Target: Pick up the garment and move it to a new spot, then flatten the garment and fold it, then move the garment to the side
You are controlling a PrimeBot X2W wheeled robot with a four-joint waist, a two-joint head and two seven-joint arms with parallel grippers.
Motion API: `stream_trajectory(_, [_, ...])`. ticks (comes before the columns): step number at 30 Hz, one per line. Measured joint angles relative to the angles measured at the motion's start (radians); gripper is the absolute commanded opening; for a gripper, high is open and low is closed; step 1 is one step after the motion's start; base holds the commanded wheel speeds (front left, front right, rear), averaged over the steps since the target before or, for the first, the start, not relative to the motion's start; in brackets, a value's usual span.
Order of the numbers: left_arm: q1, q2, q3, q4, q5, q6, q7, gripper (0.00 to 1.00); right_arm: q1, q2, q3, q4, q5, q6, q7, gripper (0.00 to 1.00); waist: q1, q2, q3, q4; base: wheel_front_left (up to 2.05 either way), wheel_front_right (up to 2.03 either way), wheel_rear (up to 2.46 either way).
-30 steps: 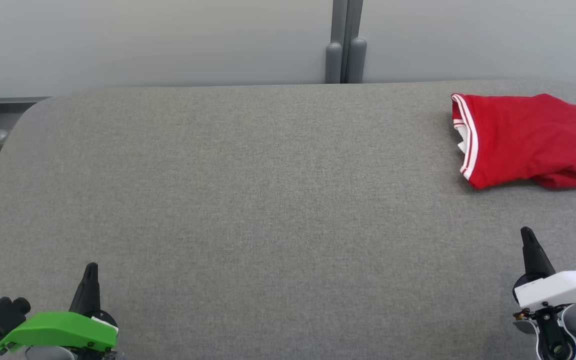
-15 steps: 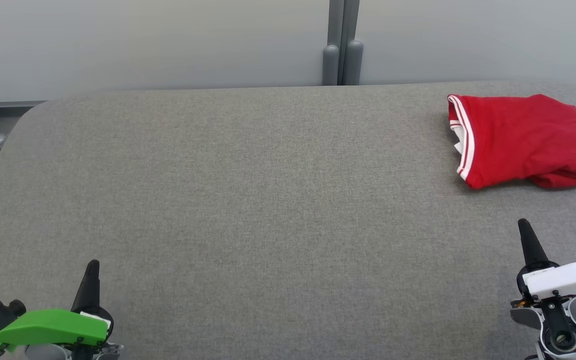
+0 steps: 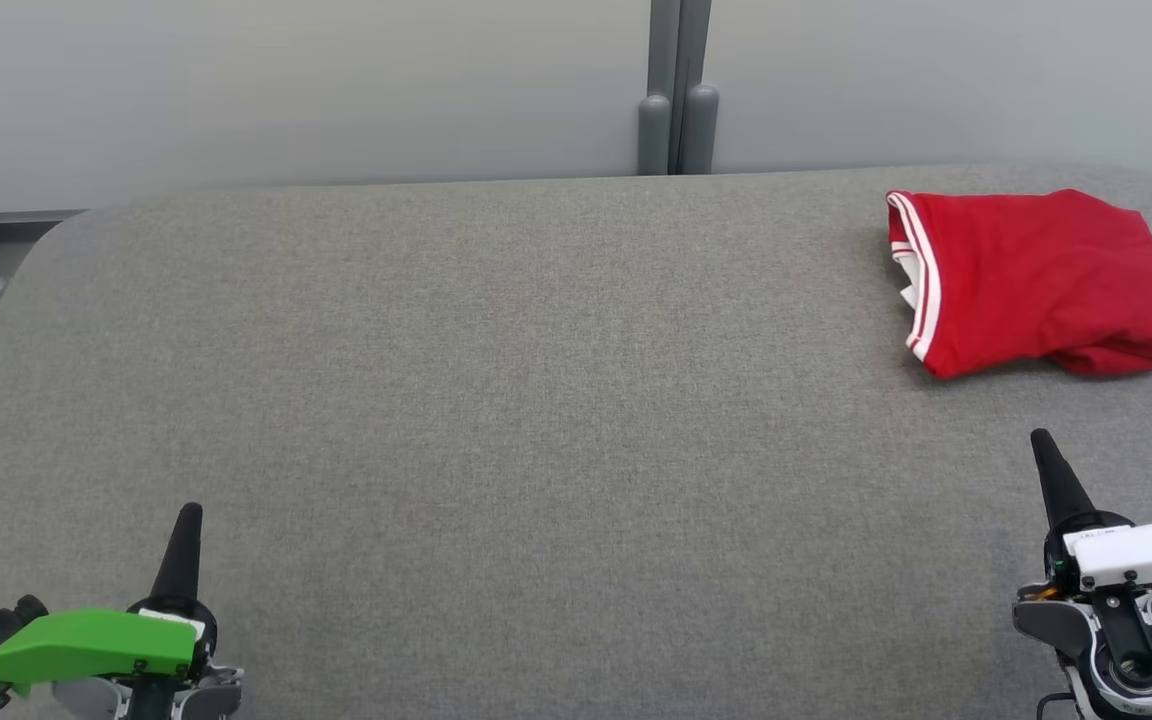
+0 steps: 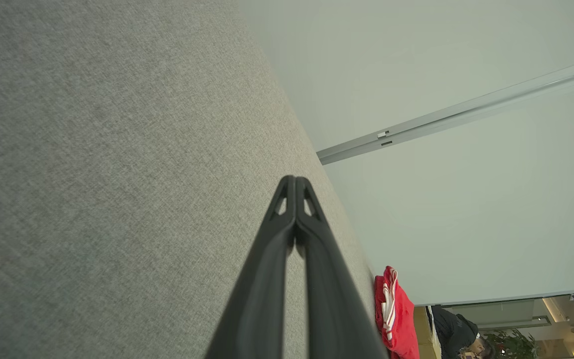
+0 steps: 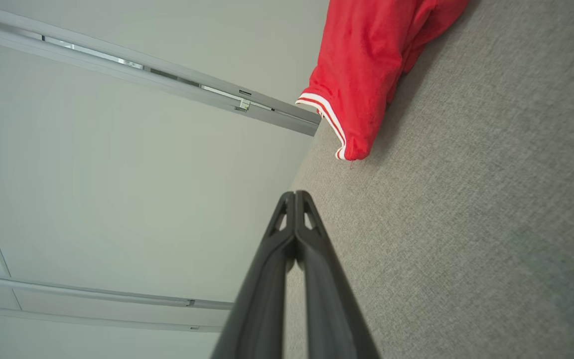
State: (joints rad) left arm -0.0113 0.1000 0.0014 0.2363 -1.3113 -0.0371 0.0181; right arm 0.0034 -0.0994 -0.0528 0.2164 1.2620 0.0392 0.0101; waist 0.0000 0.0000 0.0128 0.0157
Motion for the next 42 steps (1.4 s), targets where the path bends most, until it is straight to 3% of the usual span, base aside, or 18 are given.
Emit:
stream_trajectory(26, [-0.037, -0.057, 0.074, 0.009, -0.282, -0.061, 0.091, 0.0, -0.059, 0.046, -0.067, 0.026, 0.344, 0.057, 0.08, 0.0, 0.0, 0.0, -0.012, -0.016, 0.0, 0.0, 0.0])
stream_trajectory(42, [-0.049, -0.059, 0.078, 0.01, -0.292, -0.061, 0.091, 0.0, -0.06, 0.051, -0.068, 0.029, 0.349, 0.057, 0.088, 0.0, 0.0, 0.0, -0.012, -0.016, 0.0, 0.0, 0.0])
